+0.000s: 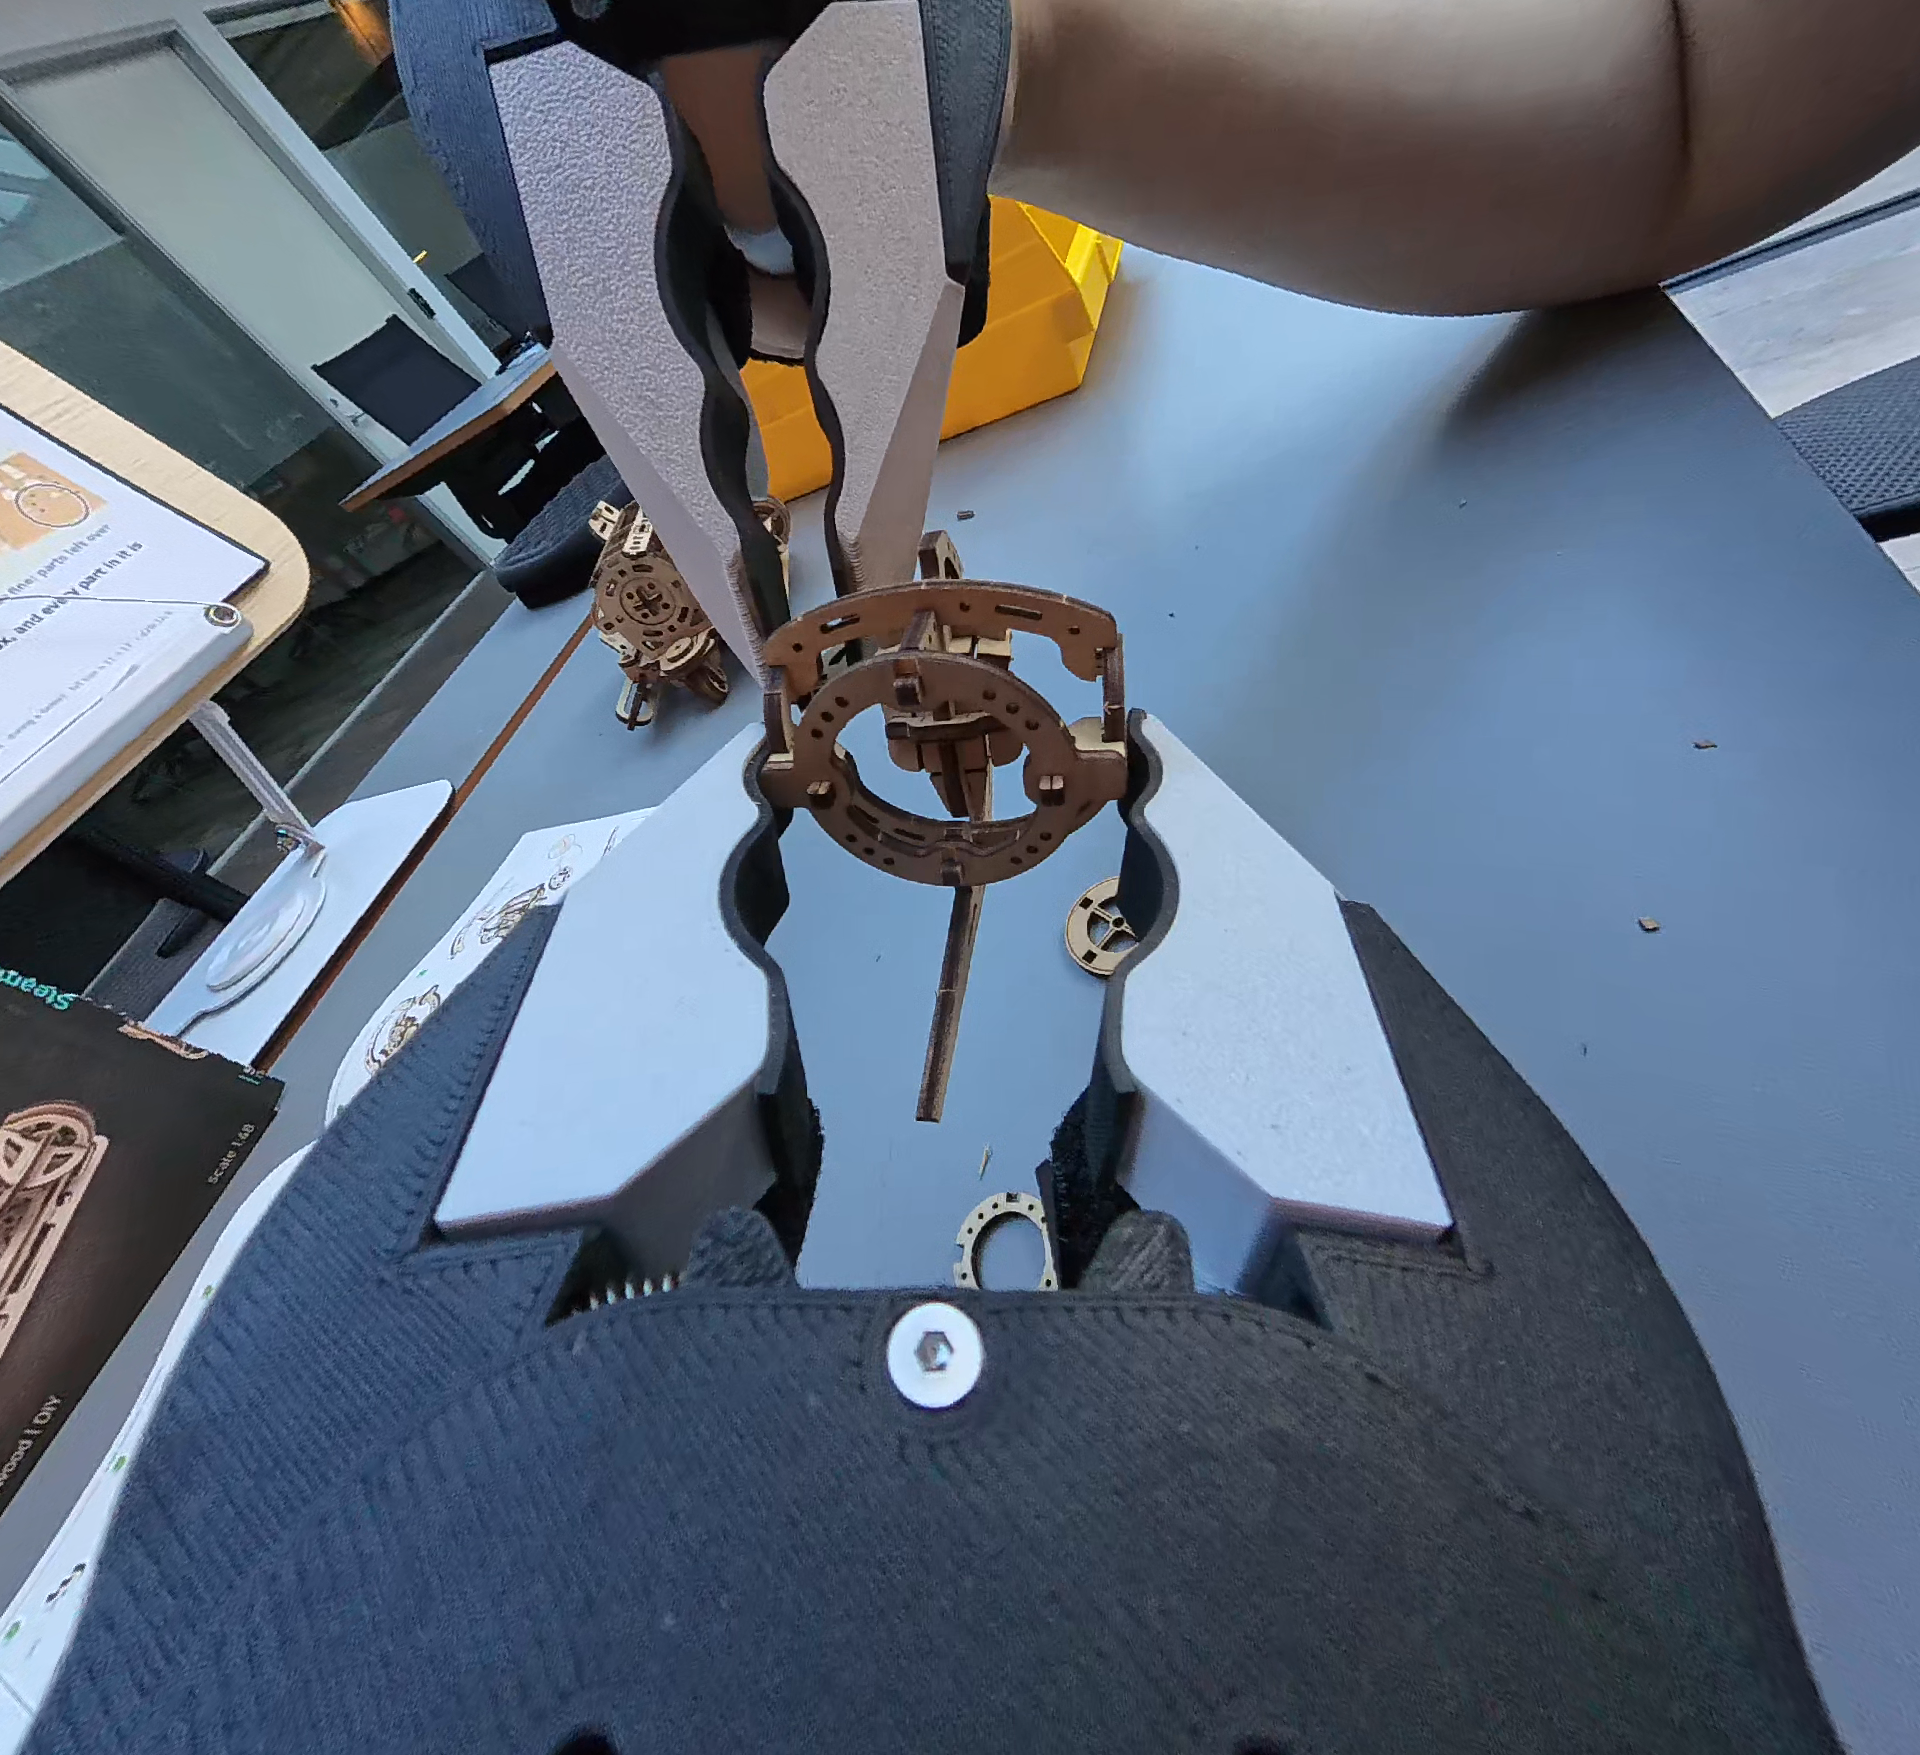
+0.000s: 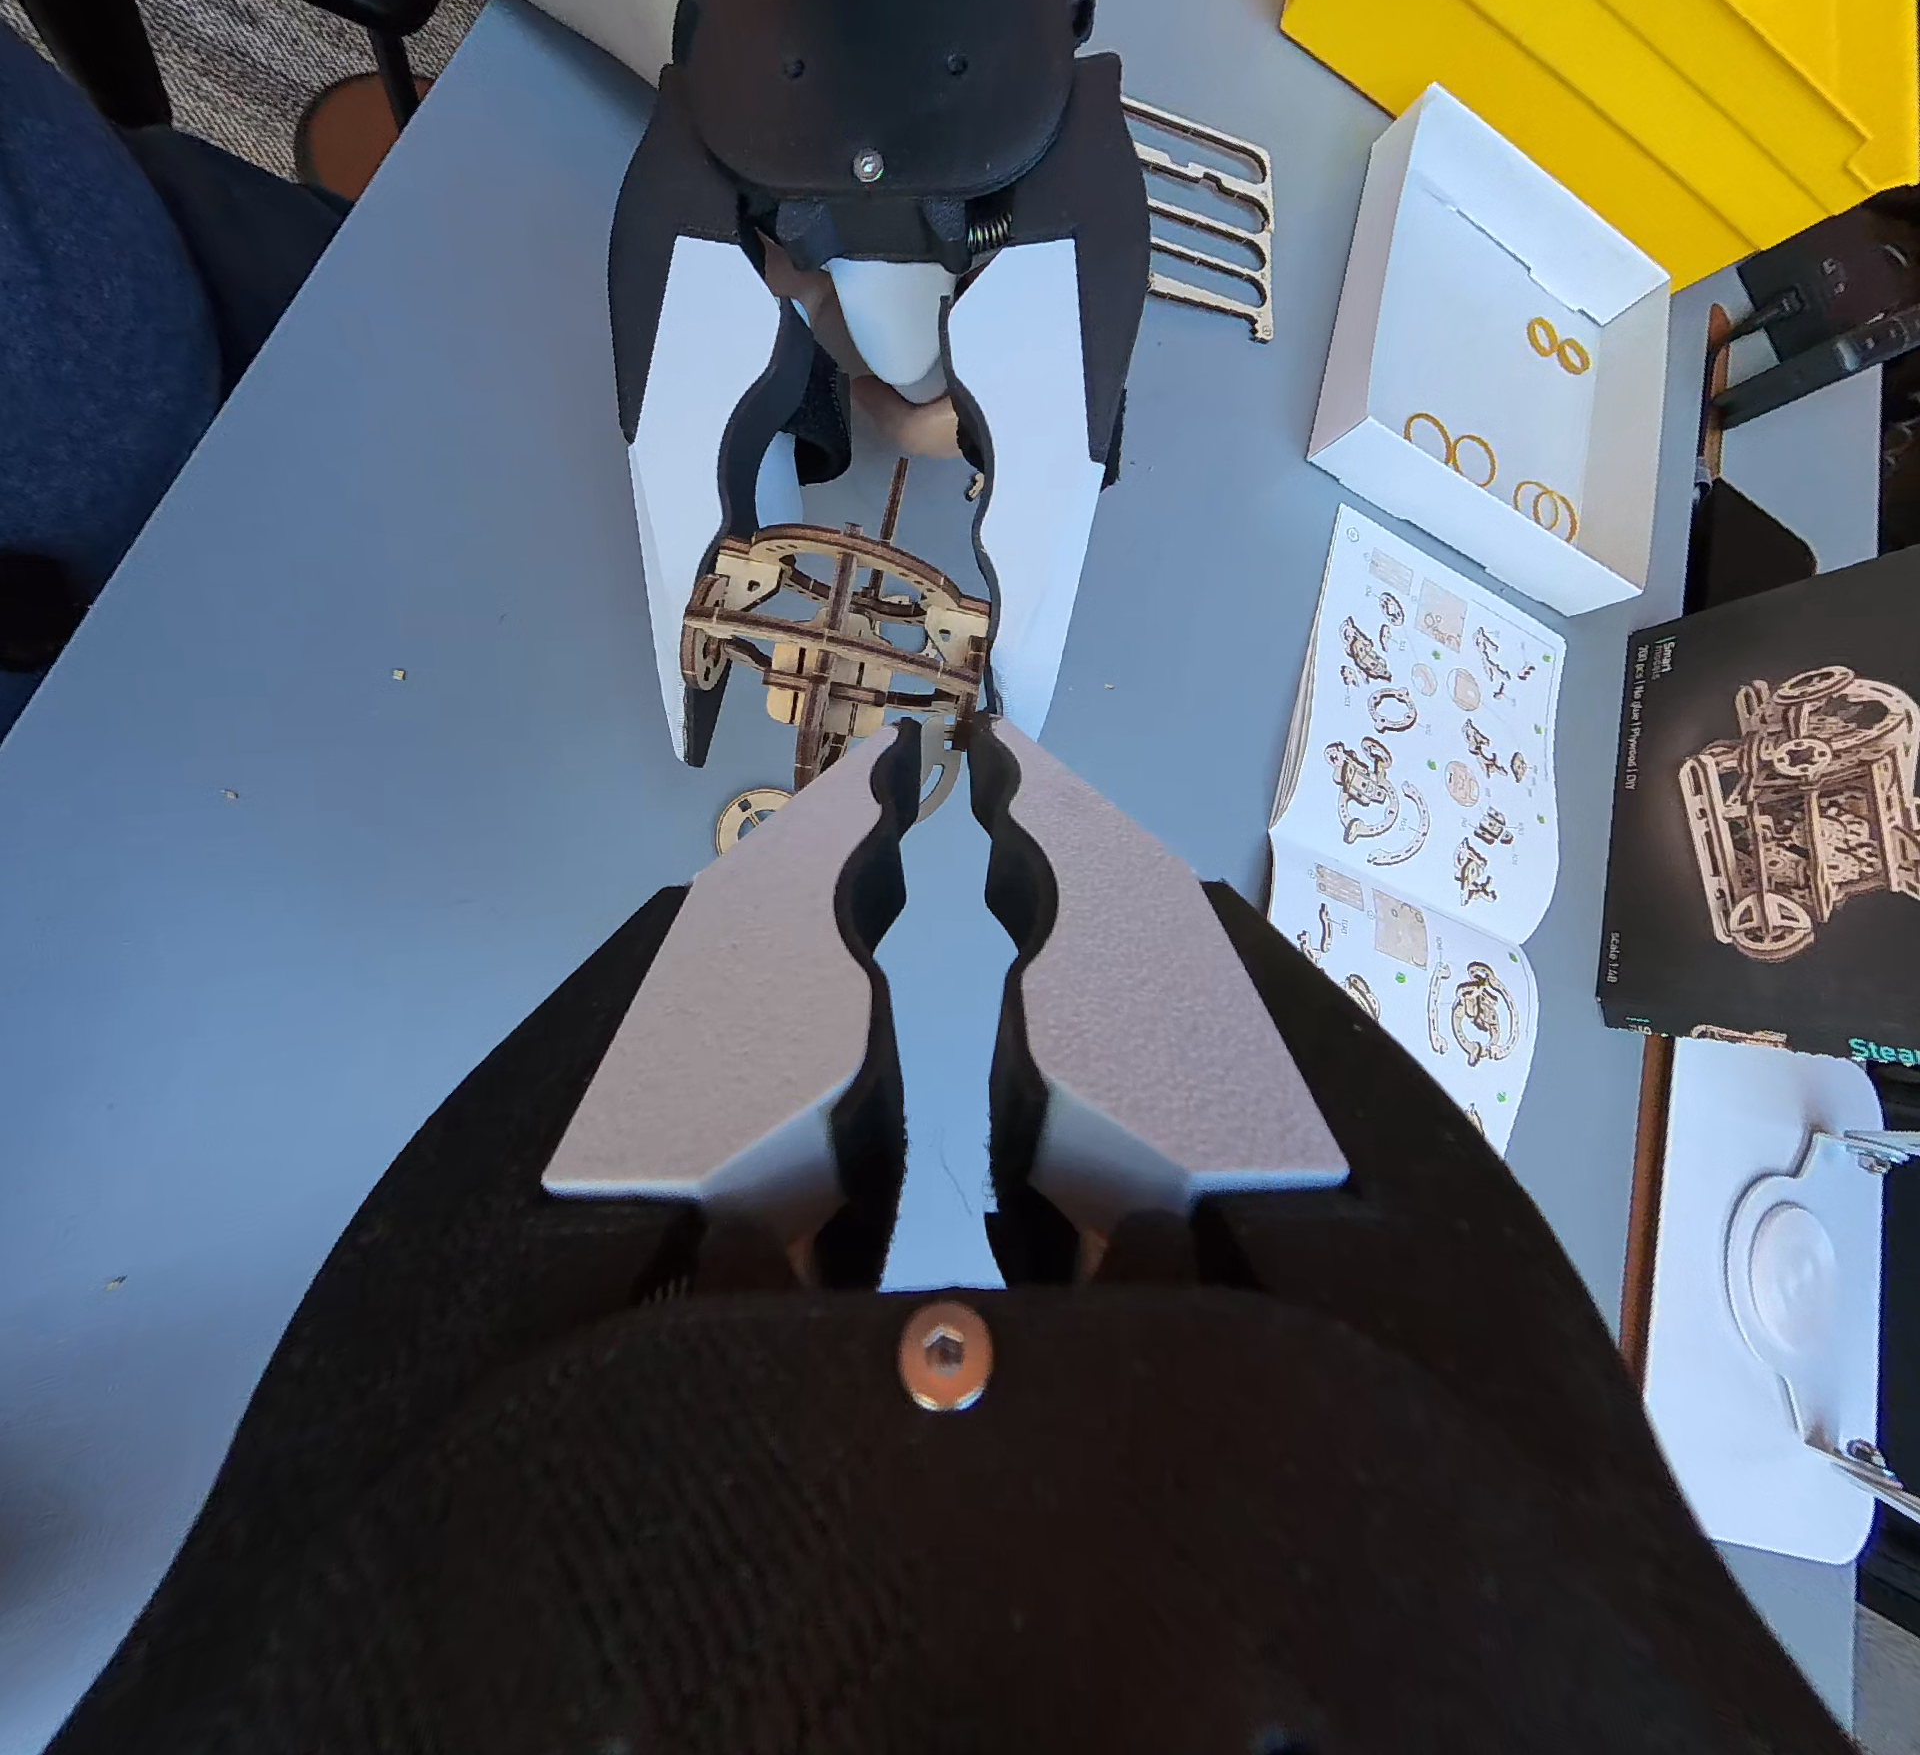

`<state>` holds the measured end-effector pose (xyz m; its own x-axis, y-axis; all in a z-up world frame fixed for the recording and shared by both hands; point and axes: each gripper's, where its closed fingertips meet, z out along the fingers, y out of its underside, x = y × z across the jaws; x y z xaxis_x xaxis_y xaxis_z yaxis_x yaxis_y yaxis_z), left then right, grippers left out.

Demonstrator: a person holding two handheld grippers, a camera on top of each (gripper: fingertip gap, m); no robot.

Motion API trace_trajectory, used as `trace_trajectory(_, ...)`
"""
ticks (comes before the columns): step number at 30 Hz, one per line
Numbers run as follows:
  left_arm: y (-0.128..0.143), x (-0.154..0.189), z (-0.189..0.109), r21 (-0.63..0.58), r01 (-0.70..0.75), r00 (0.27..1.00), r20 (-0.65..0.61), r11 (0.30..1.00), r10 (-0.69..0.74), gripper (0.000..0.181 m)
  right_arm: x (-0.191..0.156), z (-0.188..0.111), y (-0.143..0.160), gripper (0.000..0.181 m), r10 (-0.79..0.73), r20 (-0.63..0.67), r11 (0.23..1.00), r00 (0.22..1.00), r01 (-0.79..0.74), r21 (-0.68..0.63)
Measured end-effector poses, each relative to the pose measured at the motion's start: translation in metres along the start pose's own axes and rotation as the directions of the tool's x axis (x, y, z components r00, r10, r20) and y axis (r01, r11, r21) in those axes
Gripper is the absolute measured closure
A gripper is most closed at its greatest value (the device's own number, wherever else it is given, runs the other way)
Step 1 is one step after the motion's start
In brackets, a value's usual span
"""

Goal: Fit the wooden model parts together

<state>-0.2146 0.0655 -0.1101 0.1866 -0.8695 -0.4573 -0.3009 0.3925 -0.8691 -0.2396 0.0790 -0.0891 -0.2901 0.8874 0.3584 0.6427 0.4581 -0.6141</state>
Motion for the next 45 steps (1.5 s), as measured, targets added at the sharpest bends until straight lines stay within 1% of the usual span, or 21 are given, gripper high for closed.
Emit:
trace_trajectory(8, 0.002, -0.004, 0.0, -0.007, -0.001, 1.0, 0.016, 1.0, 0.001, 0.119, 0.004, 0.001, 0.0, 0.174, -0.009, -0.029, 1.0, 1.0, 0.009, -0.01)
trace_trajectory(14, 0.004, -0.003, 0.001, -0.022, -0.016, 1.0, 0.02, 1.0, 0.016, 0.119, 0.003, 0.002, 0.002, 0.174, -0.016, -0.024, 1.0, 1.0, 0.015, -0.025)
trace_trajectory(17, 0.002, -0.008, -0.001, -0.017, -0.035, 0.998, 0.044, 0.999, 0.036, 0.119, 0.006, 0.001, -0.001, 0.174, -0.014, -0.033, 1.0, 0.999, 0.015, 0.015)
trace_trajectory(20, 0.0, -0.011, -0.002, -0.008, -0.037, 0.997, 0.061, 0.999, 0.038, 0.119, 0.008, -0.002, -0.002, 0.17, -0.013, -0.038, 1.0, 0.999, 0.014, 0.025)
trace_trajectory(22, -0.002, -0.014, -0.003, 0.004, -0.044, 0.995, 0.085, 0.999, 0.044, 0.119, 0.013, -0.005, -0.002, 0.164, -0.026, -0.08, 0.999, 0.996, 0.028, 0.024)
trace_trajectory(25, -0.005, -0.017, -0.006, 0.019, -0.064, 0.992, 0.114, 0.998, 0.061, 0.118, 0.016, -0.014, -0.007, 0.16, 0.003, -0.084, 0.997, 0.996, 0.004, 0.08)
trace_trajectory(28, -0.003, -0.022, -0.007, 0.008, -0.069, 0.988, 0.139, 0.998, 0.068, 0.118, 0.019, -0.021, -0.011, 0.159, 0.039, -0.074, 0.988, 0.997, -0.027, 0.154)
trace_trajectory(31, -0.005, -0.026, -0.009, 0.015, -0.099, 0.98, 0.173, 0.995, 0.095, 0.118, 0.034, -0.026, -0.007, 0.157, 0.116, -0.11, 0.975, 0.987, -0.092, 0.202)
trace_trajectory(33, -0.007, -0.028, -0.011, 0.007, -0.141, 0.97, 0.201, 0.99, 0.136, 0.118, 0.035, -0.032, -0.007, 0.156, 0.179, -0.058, 0.948, 0.982, -0.156, 0.276)
trace_trajectory(35, -0.007, -0.028, -0.012, 0.008, -0.14, 0.97, 0.199, 0.99, 0.136, 0.118, 0.033, -0.04, -0.013, 0.158, 0.212, 0.01, 0.905, 0.977, -0.2, 0.376)
trace_trajectory(37, -0.011, -0.026, -0.012, 0.042, -0.085, 0.983, 0.169, 0.995, 0.077, 0.118, 0.031, -0.048, -0.016, 0.158, 0.198, 0.044, 0.873, 0.979, -0.196, 0.447)
trace_trajectory(39, -0.021, -0.024, -0.015, 0.127, 0.07, 0.992, 0.091, 0.99, -0.082, 0.118, 0.031, -0.053, -0.015, 0.16, 0.16, 0.015, 0.864, 0.987, -0.147, 0.482)
trace_trajectory(40, -0.027, -0.024, -0.017, 0.177, 0.166, 0.984, 0.036, 0.97, -0.175, 0.118, 0.03, -0.055, -0.014, 0.16, 0.143, -0.001, 0.865, 0.99, -0.125, 0.486)
trace_trajectory(41, -0.032, -0.026, -0.02, 0.214, 0.272, 0.962, -0.026, 0.938, -0.273, 0.118, 0.029, -0.055, -0.015, 0.161, 0.128, -0.017, 0.866, 0.992, -0.103, 0.489)
trace_trajectory(43, -0.039, -0.034, -0.027, 0.261, 0.483, 0.875, -0.147, 0.836, -0.461, 0.118, 0.028, -0.055, -0.018, 0.162, 0.09, -0.086, 0.876, 0.992, -0.038, 0.481)
trace_trajectory(44, -0.042, -0.039, -0.03, 0.27, 0.584, 0.811, -0.213, 0.765, -0.544, 0.118, 0.029, -0.054, -0.019, 0.162, 0.071, -0.13, 0.887, 0.989, -0.003, 0.462)
trace_trajectory(45, -0.042, -0.046, -0.033, 0.266, 0.681, 0.732, -0.271, 0.683, -0.624, 0.118, 0.034, -0.052, -0.019, 0.162, 0.057, -0.193, 0.903, 0.979, 0.032, 0.428)
